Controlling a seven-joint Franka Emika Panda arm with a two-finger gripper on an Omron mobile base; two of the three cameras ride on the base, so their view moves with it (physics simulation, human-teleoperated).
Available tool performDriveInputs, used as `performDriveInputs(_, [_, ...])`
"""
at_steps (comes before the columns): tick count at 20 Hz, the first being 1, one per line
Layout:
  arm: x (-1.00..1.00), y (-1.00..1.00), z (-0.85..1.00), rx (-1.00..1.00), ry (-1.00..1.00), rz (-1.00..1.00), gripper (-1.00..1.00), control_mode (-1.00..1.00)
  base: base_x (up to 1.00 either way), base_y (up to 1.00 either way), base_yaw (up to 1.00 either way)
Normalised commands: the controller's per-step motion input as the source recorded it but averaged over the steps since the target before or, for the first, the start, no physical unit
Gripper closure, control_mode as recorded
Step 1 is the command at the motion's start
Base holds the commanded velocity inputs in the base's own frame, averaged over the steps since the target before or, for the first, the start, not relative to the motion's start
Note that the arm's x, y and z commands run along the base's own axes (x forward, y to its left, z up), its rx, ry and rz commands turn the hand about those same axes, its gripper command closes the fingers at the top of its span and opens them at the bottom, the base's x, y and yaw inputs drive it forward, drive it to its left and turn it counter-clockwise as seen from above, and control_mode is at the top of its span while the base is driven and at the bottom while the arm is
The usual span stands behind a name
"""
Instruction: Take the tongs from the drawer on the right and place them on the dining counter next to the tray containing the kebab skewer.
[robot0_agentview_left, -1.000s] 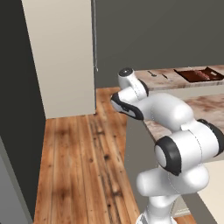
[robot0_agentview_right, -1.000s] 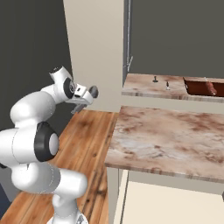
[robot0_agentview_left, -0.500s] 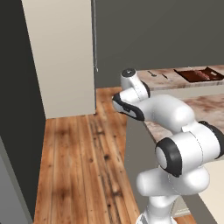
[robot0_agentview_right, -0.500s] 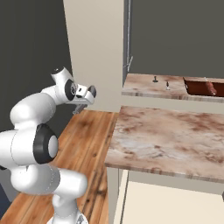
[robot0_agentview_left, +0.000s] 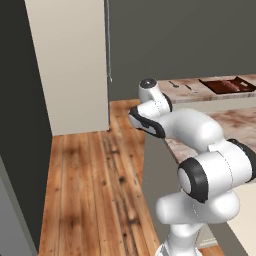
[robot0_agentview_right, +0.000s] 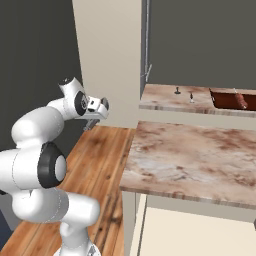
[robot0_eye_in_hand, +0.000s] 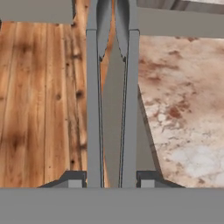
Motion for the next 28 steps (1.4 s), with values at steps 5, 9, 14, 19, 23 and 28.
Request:
performDriveInputs(5, [0.00,0.00,0.00,0.00,0.00,0.02,1.00,-1.00,0.00,0.00,0.00])
performDriveInputs(9, [-0.09,0.00,0.00,0.00,0.00,0.00,1.00,-1.00,0.00,0.00,0.00])
performDriveInputs(14, [-0.23,0.00,0.00,0.00,-0.01,0.00,1.00,-1.00,0.00,0.00,0.00])
performDriveInputs(19, [-0.18,0.00,0.00,0.00,0.00,0.07,1.00,-1.00,0.00,0.00,0.00])
performDriveInputs(23, [-0.15,-0.02,0.00,0.00,0.00,0.08,1.00,-1.00,0.00,0.00,0.00])
performDriveInputs(28, [-0.09,-0.01,0.00,0.00,0.00,0.08,1.00,-1.00,0.00,0.00,0.00])
